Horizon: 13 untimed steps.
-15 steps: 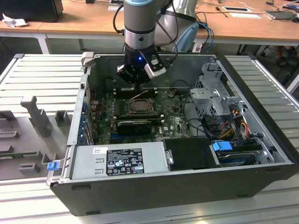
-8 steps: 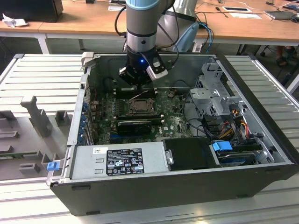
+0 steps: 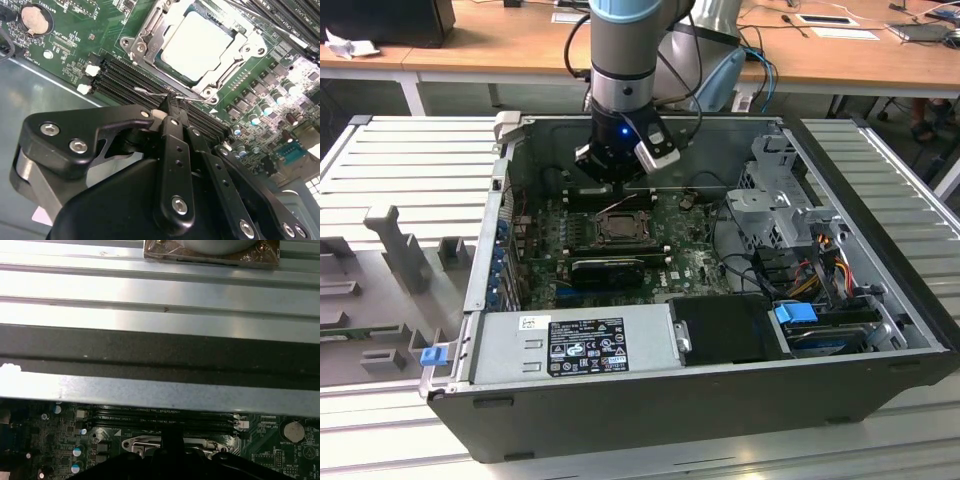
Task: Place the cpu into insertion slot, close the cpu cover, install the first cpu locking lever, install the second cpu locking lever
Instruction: 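Install the first cpu locking lever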
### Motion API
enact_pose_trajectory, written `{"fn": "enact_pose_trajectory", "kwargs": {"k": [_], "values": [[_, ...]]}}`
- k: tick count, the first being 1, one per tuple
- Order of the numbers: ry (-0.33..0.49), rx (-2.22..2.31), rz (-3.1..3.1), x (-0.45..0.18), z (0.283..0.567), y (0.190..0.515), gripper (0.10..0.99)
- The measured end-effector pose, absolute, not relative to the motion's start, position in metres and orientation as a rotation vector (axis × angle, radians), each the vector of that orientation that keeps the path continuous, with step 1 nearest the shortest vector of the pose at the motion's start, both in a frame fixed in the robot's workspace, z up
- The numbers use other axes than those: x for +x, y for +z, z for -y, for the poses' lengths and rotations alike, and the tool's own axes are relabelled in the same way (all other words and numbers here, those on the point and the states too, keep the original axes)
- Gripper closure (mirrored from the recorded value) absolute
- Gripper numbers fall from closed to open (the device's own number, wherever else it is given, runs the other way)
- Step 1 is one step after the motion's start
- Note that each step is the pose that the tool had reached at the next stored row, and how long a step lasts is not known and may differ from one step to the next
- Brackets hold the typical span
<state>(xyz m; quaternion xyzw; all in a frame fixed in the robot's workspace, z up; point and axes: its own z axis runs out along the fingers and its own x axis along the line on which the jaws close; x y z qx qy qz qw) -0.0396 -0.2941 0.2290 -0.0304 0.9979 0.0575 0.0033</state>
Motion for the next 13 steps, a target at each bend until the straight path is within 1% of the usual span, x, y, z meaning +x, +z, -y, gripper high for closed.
{"fn": "enact_pose_trajectory", "kwargs": {"k": [13], "values": [[0.18,-0.121,-3.128,-0.029,0.288,0.223,0.98]]}}
